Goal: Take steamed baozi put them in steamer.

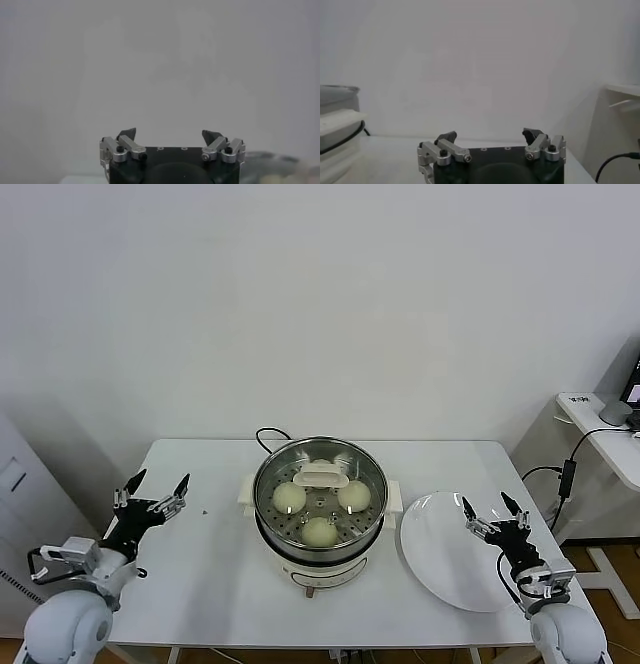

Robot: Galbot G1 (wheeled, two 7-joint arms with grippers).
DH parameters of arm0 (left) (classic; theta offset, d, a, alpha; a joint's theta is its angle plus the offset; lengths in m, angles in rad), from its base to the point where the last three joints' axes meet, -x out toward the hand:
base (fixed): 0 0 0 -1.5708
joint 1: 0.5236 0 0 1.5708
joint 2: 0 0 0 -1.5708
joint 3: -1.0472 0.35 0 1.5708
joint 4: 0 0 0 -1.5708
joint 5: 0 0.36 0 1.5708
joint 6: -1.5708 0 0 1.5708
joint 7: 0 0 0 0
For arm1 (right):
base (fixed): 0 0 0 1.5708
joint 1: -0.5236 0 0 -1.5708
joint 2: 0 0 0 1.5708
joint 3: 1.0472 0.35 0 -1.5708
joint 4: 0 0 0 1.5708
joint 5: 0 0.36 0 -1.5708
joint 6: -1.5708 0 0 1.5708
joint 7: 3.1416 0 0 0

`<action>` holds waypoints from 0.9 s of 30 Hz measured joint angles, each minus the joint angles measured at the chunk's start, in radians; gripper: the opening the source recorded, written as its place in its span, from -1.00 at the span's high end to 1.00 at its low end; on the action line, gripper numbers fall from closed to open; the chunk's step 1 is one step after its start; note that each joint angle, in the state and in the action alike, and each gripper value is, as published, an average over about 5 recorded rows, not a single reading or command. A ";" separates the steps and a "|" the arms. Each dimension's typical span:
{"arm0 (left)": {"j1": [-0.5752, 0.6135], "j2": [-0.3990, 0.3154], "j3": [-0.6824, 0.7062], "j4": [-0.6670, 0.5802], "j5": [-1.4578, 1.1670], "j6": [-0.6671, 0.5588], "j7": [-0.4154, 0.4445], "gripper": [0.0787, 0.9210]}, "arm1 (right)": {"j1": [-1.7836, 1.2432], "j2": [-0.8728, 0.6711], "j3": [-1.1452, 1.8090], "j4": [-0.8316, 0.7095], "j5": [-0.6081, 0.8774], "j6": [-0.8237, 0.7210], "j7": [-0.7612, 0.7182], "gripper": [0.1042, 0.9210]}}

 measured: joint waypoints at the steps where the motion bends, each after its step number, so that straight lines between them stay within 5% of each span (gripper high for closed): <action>1: 0.000 -0.002 0.002 0.007 0.010 -0.004 -0.001 -0.77 | -0.002 0.002 0.001 0.002 0.001 -0.001 0.001 -0.76; 27: 0.002 -0.021 0.041 0.123 0.079 -0.043 -0.006 -0.77 | -0.017 0.016 0.005 0.013 0.000 -0.033 0.025 -0.76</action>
